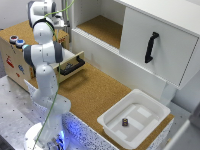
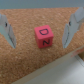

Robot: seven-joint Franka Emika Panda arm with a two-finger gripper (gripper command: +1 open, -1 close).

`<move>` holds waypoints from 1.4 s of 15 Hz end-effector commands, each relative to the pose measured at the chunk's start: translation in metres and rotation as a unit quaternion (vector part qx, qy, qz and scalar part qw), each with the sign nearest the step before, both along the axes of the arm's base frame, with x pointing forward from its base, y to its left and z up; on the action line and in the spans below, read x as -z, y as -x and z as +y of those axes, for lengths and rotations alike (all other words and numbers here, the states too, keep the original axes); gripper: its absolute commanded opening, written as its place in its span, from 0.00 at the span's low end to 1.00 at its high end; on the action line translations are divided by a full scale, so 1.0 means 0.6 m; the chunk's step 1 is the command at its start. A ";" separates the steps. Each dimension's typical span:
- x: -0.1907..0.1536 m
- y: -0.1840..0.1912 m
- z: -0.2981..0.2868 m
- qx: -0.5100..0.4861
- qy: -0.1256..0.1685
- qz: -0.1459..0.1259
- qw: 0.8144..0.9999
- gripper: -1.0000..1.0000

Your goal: Go towards the pink block and grasp it

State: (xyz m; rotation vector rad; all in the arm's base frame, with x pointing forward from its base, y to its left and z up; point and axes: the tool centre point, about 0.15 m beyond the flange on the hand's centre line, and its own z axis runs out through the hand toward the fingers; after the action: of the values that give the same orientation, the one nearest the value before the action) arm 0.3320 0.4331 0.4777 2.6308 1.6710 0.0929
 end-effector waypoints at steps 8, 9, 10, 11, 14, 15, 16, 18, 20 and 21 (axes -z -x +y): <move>0.029 -0.028 0.079 -0.101 0.023 -0.031 0.994 1.00; 0.031 -0.035 0.079 -0.100 0.022 -0.030 0.994 1.00; 0.035 -0.044 0.080 -0.097 0.023 -0.028 0.995 1.00; 0.040 -0.052 0.080 -0.095 0.025 -0.024 0.995 1.00; 0.054 -0.076 0.080 -0.090 0.031 0.014 0.995 1.00; 0.056 -0.080 0.079 -0.090 0.029 0.038 0.995 1.00; 0.056 -0.082 0.077 -0.091 0.025 0.049 0.994 1.00; 0.057 -0.085 0.071 -0.100 0.016 0.061 0.993 0.00; 0.065 -0.092 0.067 -0.104 0.015 0.067 0.992 0.00; 0.069 -0.094 0.066 -0.106 0.015 0.071 0.992 0.00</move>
State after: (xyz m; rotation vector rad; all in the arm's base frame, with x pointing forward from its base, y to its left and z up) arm 0.3620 0.4658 0.4351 2.4757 1.9078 0.1109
